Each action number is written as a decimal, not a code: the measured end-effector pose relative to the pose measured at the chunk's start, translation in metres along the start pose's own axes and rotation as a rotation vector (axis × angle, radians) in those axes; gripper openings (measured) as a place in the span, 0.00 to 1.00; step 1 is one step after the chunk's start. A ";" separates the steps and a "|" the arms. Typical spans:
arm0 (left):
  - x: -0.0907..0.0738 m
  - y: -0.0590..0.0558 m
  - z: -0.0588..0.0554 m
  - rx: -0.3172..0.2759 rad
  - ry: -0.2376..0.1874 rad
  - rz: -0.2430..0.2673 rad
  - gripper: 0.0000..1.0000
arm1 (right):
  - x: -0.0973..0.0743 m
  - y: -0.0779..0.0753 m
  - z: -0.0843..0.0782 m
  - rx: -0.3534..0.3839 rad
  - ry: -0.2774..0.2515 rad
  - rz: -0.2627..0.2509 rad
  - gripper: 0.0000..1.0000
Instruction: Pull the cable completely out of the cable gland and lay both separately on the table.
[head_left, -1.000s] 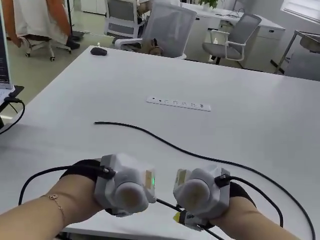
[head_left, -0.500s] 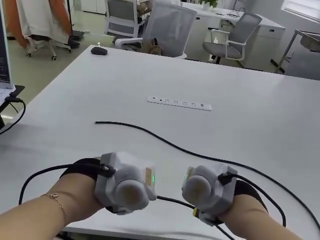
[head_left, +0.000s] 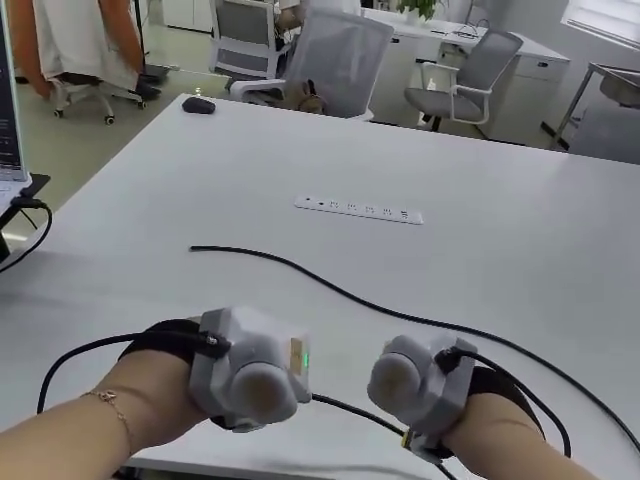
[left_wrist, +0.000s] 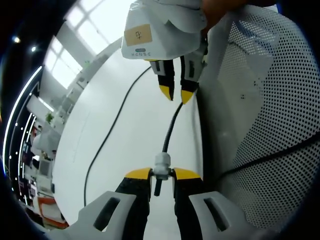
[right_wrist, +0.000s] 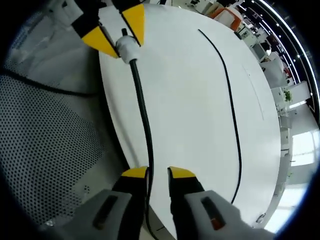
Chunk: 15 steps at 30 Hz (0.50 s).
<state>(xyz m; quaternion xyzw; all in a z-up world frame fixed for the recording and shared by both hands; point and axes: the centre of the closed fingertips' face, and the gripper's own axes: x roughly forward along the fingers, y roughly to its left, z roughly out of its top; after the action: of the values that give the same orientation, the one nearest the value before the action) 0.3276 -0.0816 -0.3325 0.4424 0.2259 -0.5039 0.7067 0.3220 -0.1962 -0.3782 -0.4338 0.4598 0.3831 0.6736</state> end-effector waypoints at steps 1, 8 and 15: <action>0.000 -0.001 -0.001 0.003 0.003 -0.002 0.18 | 0.000 0.002 0.004 -0.001 -0.016 0.010 0.15; 0.001 -0.001 -0.001 0.004 0.008 -0.006 0.18 | -0.012 0.019 0.049 -0.029 -0.240 0.087 0.23; 0.001 -0.002 -0.002 0.007 0.010 -0.007 0.18 | -0.018 0.030 0.065 -0.104 -0.311 0.109 0.26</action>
<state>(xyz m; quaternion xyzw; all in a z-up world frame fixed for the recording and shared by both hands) 0.3264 -0.0810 -0.3349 0.4465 0.2293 -0.5048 0.7024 0.3084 -0.1281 -0.3552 -0.3782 0.3524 0.5047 0.6914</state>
